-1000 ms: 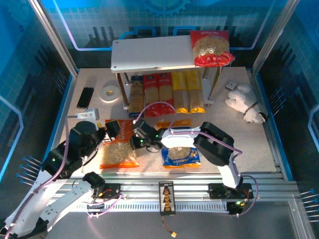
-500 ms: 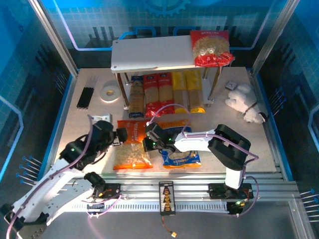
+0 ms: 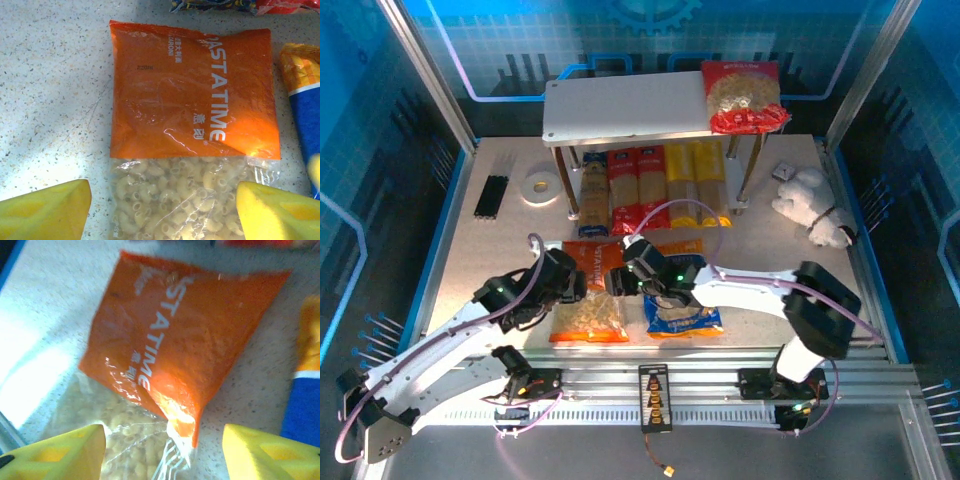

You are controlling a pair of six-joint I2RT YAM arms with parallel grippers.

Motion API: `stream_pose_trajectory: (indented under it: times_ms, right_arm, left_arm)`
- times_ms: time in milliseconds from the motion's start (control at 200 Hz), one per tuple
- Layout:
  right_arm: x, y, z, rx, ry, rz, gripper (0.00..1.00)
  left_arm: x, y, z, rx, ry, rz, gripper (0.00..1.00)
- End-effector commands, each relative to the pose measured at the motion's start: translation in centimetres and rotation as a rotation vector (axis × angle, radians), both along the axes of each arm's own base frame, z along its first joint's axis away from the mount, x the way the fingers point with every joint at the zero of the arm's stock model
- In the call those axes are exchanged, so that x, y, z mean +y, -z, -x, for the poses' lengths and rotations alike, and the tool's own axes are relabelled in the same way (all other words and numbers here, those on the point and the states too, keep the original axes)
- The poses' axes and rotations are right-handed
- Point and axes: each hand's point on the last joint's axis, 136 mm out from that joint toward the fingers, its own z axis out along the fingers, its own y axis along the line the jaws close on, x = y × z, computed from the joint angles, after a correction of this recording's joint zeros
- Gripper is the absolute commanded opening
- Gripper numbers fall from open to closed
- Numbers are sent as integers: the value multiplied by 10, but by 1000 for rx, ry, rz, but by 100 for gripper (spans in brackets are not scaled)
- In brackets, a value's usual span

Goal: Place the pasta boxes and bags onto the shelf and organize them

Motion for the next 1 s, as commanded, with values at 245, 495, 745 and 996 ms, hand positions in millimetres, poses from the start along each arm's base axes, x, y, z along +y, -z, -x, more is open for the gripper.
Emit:
stream_pose_trajectory:
  times_ms: [245, 495, 745, 996]
  right_arm:
    - [-134, 1, 24, -45, 126, 492, 86]
    - [-144, 45, 24, 61, 165, 491, 98]
    - [-135, 66, 14, 118, 144, 492, 100]
    - [-130, 79, 4, 170, 156, 498, 99]
  left_arm:
    - [-12, 32, 1, 38, 6, -19, 78]
    - [-24, 36, -6, 37, 34, -1, 78]
    - [-22, 33, -4, 20, 34, 14, 79]
    - [-20, 36, -2, 18, 31, 22, 79]
